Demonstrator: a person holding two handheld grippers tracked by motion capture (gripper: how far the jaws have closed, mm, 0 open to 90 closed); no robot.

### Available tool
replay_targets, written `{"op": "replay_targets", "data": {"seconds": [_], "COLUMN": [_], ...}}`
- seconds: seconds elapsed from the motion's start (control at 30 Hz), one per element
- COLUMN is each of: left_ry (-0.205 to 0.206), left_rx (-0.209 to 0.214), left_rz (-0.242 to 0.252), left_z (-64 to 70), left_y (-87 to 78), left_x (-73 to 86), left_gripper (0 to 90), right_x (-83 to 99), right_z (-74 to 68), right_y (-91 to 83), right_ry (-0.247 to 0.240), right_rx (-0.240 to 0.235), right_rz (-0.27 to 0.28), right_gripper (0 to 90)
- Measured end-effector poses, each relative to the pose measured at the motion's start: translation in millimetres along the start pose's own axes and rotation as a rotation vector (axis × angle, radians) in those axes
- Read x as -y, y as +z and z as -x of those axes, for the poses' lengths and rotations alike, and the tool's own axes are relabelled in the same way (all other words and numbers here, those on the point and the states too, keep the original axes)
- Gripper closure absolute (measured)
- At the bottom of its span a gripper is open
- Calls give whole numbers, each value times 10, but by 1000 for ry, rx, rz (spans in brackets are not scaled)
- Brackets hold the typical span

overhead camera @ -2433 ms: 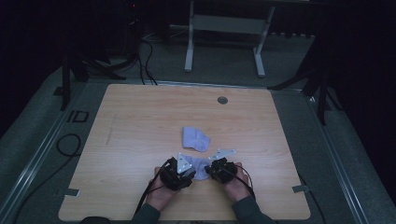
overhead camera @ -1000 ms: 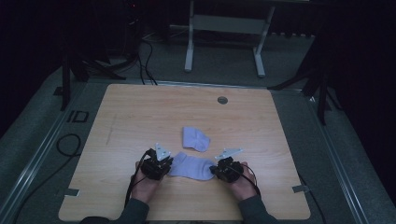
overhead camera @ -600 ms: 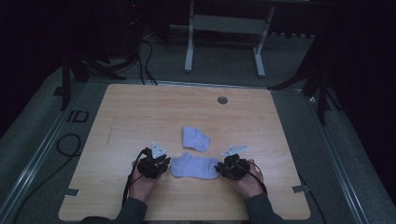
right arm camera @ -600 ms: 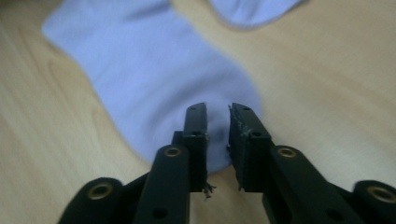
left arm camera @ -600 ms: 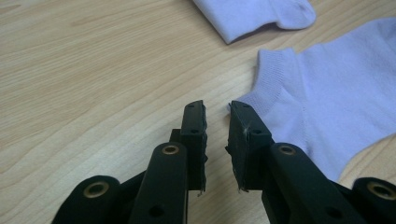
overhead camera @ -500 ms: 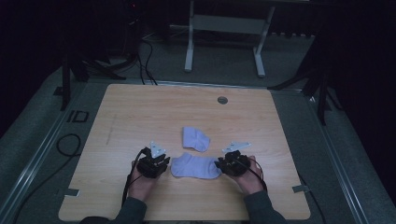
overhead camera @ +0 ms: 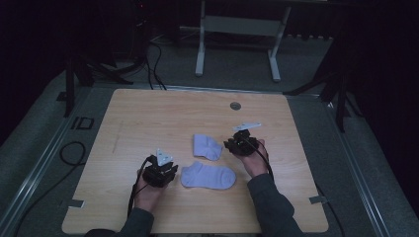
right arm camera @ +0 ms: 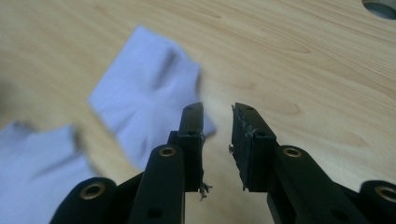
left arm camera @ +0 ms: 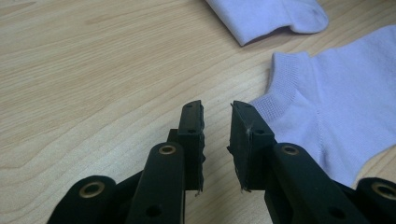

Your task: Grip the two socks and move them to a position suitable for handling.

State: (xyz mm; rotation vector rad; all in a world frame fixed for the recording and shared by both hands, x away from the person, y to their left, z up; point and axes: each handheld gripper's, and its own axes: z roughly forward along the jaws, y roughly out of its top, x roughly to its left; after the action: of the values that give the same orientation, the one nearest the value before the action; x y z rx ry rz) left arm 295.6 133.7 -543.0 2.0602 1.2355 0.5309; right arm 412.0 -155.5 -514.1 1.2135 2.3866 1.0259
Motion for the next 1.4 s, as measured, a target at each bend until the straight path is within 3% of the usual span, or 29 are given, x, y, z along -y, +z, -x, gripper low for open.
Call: {"op": "replay_targets", "data": {"seconds": [0.17, 0.3, 0.43, 0.5, 0.63, 0.77, 0.87, 1.0, 1.2, 1.4], "left_ry": [-4, 2, 9, 14, 11, 16, 12, 6, 13, 12], "left_rx": [1, 1, 2, 1, -2, 1, -2, -2, -5, -4], "left_rz": [4, 5, 6, 7, 5, 6, 11, 9, 7, 5], "left_z": [7, 11, 16, 26, 22, 36, 26, 9, 24, 13], "left_y": [2, 1, 3, 2, 7, 0, -8, -1, 3, 6], "left_x": [1, 2, 1, 0, 1, 1, 1, 1, -1, -4], "left_gripper": [744, 739, 736, 735, 735, 735, 735, 736, 735, 735], "right_x": [-69, -43, -16, -11, -13, -19, -7, -56, -201, -326], "right_z": [24, 14, -40, -69, -161, -169, -126, -72, -88, -191], "right_y": [195, 328, 404, 462, 474, 471, 402, 145, -193, -270], "right_ry": [-11, 33, 11, -6, -59, -43, -6, 38, 16, -23], "right_rx": [2, -41, -43, -21, 23, 12, 3, -19, -12, -10], "right_rz": [-32, -68, -92, -106, -141, -150, -125, -57, 8, 27], "right_gripper": [720, 712, 693, 693, 786, 834, 836, 835, 834, 831]}}
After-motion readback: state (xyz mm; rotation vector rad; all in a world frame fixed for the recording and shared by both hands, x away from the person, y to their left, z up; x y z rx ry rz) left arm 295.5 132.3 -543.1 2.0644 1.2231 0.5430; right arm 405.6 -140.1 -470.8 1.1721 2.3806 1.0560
